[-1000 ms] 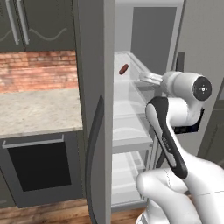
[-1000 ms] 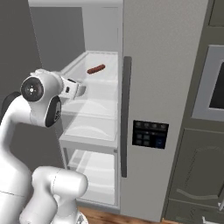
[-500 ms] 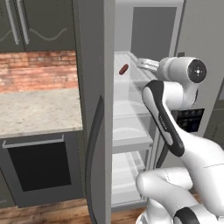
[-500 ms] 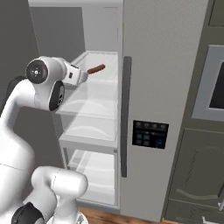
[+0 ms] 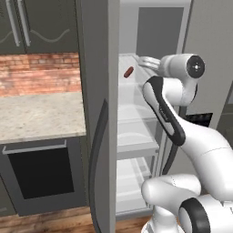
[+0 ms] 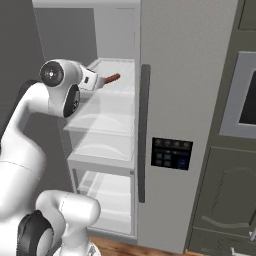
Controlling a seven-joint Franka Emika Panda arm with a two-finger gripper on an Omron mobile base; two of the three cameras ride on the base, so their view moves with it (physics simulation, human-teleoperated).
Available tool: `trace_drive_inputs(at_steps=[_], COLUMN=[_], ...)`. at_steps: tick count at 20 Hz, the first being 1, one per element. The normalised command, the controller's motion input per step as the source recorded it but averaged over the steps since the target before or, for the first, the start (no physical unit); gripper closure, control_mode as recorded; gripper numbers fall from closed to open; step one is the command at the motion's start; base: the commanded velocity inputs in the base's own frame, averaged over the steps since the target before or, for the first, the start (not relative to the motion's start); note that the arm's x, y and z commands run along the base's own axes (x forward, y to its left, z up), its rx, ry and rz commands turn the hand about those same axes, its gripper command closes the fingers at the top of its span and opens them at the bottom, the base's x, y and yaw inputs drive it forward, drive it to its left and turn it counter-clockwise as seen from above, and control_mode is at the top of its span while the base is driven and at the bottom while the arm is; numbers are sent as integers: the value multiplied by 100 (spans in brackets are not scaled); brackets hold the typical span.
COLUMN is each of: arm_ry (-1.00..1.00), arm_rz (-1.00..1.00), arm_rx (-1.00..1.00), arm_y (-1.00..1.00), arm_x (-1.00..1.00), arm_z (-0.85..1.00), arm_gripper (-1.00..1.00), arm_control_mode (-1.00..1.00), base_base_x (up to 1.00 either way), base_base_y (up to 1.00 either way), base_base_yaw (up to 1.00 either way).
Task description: Retrieve the sausage and cheese from the fridge and place them on the cutting board on the counter.
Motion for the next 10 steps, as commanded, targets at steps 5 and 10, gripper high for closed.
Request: trace_drive_inputs(at_steps=[5,10], arm_ry=[8,10], arm_rz=[0,0], arm_rx=[0,0], arm_y=[0,0], arm_x=[31,16], arm_z=[0,0], arm_gripper=[-100,-100], arm_control_mode=[-100,-100], base_base_x=[0,0], base_base_y=[0,0], base_base_yaw=[0,0])
